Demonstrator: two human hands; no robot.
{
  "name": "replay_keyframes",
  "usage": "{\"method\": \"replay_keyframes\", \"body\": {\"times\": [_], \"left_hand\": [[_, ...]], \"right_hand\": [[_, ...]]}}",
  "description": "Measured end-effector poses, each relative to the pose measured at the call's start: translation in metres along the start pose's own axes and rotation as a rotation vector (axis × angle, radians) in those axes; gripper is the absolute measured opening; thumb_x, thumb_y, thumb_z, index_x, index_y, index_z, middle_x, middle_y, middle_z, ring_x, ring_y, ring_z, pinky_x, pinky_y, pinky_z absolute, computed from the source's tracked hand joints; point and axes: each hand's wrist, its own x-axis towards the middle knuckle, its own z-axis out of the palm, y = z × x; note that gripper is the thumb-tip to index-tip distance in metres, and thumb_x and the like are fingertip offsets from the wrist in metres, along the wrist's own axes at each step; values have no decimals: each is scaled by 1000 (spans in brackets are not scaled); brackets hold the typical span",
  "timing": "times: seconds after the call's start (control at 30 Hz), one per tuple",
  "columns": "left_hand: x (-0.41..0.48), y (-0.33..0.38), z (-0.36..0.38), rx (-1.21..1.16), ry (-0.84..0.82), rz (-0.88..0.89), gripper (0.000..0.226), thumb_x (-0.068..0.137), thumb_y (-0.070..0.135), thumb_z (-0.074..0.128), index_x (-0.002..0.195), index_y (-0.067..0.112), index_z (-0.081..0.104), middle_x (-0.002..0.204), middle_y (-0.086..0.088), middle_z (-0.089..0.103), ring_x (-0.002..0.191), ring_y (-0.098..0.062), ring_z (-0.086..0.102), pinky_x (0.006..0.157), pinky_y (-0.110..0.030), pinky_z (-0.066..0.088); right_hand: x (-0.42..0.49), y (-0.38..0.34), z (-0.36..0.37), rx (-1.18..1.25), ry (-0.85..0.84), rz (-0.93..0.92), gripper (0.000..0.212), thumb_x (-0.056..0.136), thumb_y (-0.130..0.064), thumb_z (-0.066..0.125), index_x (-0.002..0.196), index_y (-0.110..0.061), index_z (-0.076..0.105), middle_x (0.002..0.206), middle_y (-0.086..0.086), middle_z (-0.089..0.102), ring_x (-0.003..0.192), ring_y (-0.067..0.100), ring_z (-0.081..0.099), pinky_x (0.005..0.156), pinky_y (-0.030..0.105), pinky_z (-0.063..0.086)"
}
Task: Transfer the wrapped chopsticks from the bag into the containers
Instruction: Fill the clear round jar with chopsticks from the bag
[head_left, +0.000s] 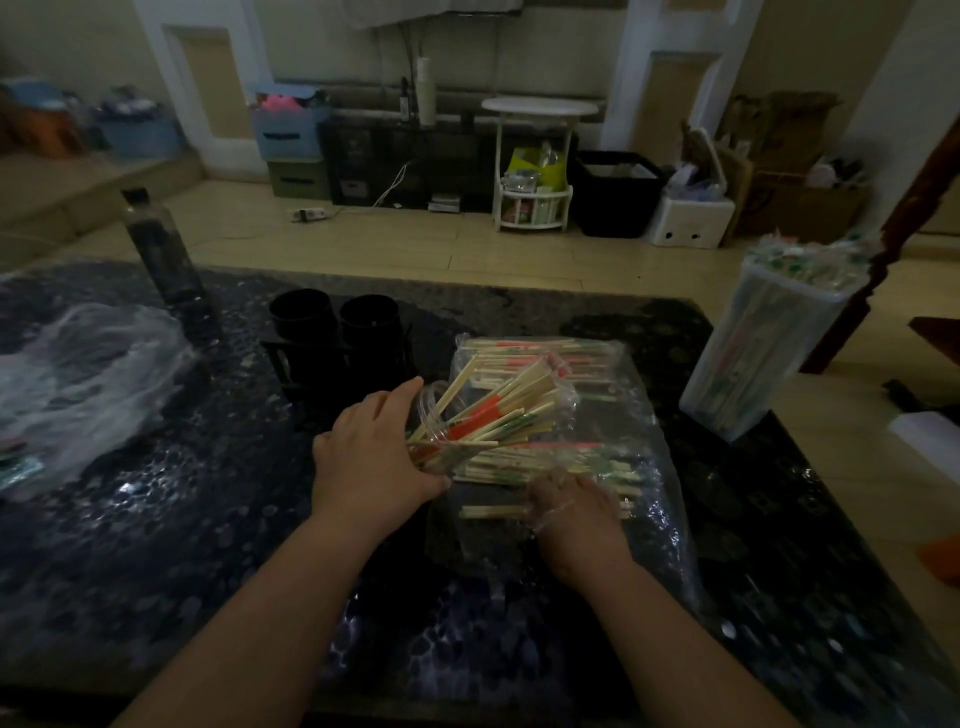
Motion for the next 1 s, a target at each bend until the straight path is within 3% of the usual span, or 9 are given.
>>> {"method": "replay_keyframes", "body": {"times": [0.13,0.23,0.47,0.63,0.77,0.87,0.9,1.0], "left_hand": [[0,0,0,-6,1,0,108,59,59,81,148,42,22,142,7,41,129,-21,39,98,-45,37],[0,0,0,-5,3,3,107,59,58,81,147,42,22,141,8,41,129,-21,39,98,-45,37],[-1,1,-1,-13,-8,13,109,58,59,82,148,42,22,142,8,40,129,-21,39,98,-45,37],[-3,1,-2,4,-15,14,109,59,59,82,148,42,22,142,8,40,130,-21,38,97,-45,37],[-2,2,-2,-3,-12,2,109,58,58,82,147,42,23,142,7,40,129,-22,39,98,-45,37],[-2,3,-1,-11,-20,1,109,58,59,82,147,42,23,143,6,40,129,-23,39,97,-45,37],[-2,3,-1,-9,-22,3,109,58,59,82,147,42,23,143,6,40,129,-23,39,97,-44,37],[-2,1,0,-4,-27,5,108,58,59,81,147,42,22,142,6,40,128,-22,39,97,-44,37]], "right_hand": [[1,-1,-2,39,-7,-19,31,96,-38,49,125,-32,59,135,1,51,125,26,44,105,38,32],[5,-2,-1,35,-46,-46,30,92,-38,54,120,-32,63,129,1,57,120,26,50,99,35,36],[6,-2,5,-94,-183,-52,35,94,-33,47,127,-28,57,133,7,57,124,29,49,102,40,33],[-4,2,12,-92,-119,-135,37,95,-25,47,131,-26,54,136,8,51,125,28,45,103,37,31],[-12,-1,6,7,-99,-149,23,88,-13,53,108,-16,65,115,12,61,109,31,58,94,35,42],[-17,-5,11,-105,-46,-92,18,57,-22,61,72,-19,70,77,6,66,69,25,66,61,37,52],[-19,-6,12,-120,-46,-71,18,54,-25,59,67,-19,70,71,6,66,65,22,66,57,34,52],[-20,-7,14,-143,-47,-78,34,66,-26,41,72,-17,73,76,9,69,71,25,67,62,36,56]]}}
